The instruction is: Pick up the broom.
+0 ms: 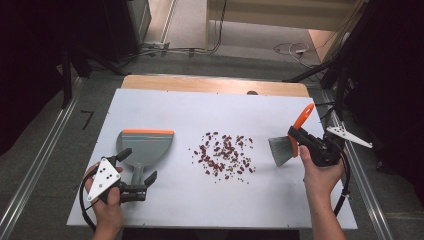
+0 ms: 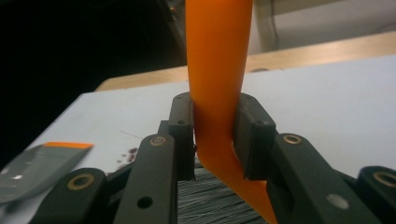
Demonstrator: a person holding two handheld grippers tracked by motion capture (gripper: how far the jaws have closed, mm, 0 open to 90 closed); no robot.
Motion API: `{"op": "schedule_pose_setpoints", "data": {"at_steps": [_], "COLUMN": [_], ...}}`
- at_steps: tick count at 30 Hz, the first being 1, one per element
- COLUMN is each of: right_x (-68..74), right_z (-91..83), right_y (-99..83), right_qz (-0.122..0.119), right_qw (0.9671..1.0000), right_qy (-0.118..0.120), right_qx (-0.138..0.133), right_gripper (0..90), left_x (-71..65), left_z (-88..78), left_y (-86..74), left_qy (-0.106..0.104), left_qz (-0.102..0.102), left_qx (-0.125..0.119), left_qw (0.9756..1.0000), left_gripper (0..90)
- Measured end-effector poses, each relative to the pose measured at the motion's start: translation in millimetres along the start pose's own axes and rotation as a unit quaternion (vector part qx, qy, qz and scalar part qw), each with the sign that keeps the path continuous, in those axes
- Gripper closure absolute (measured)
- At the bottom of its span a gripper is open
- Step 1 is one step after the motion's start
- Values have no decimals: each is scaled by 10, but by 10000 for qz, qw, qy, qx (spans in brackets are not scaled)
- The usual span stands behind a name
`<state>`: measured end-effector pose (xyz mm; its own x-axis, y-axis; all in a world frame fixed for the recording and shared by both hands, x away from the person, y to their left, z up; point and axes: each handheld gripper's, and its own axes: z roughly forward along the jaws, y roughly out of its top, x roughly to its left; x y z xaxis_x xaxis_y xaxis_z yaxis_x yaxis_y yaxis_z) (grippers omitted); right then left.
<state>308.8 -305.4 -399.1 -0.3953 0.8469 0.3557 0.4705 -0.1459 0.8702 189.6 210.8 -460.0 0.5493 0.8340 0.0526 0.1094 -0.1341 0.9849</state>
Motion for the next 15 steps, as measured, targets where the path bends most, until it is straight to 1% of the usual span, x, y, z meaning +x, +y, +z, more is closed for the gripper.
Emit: {"op": "schedule_pose_setpoints", "data": {"at_steps": [1, 2, 3, 4, 5, 7, 10, 11, 12, 14, 15], "right_x": [43, 81, 116, 144, 167, 226, 331, 366, 406, 486, 486], "right_z": [-9, -12, -14, -20, -25, -32, -48, -52, -60, -65, -65], "right_y": [4, 8, 9, 8, 10, 11, 8, 4, -4, -19, -19], "right_qz": [-6, -37, -36, -13, -1, -6, -98, -116, -98, -71, -71], "right_qw": [9999, 9998, 9995, 9991, 9985, 9979, 9968, 9963, 9959, 9947, 9947], "right_qy": [84, 170, 243, 339, 431, 499, 636, 702, 737, 890, 890], "right_qx": [-68, -124, -188, -264, -324, -422, -467, -485, -509, -507, -507], "right_gripper": [689, 690, 690, 690, 690, 690, 690, 690, 691, 690, 690], "left_x": [-99, -99, -204, -204, -256, -368, -526, -574, -617, -691, -727], "left_z": [30, 30, 77, 77, 105, 167, 285, 328, 371, 456, 499], "left_y": [77, 77, 150, 150, 189, 263, 360, 385, 405, 432, 441], "left_qy": [-147, -147, -336, -336, -419, -578, -823, -873, -943, -1049, -1068], "left_qz": [74, 74, 118, 118, 152, 177, 200, 226, 231, 231, 205], "left_qx": [21, 21, -28, -28, -41, -80, -84, -70, -74, -64, -59], "left_qw": [9999, 9999, 9994, 9994, 9990, 9981, 9964, 9959, 9952, 9942, 9941], "left_gripper": [0, 0, 0, 0, 0, 0, 8, 12, 12, 12, 12]}}
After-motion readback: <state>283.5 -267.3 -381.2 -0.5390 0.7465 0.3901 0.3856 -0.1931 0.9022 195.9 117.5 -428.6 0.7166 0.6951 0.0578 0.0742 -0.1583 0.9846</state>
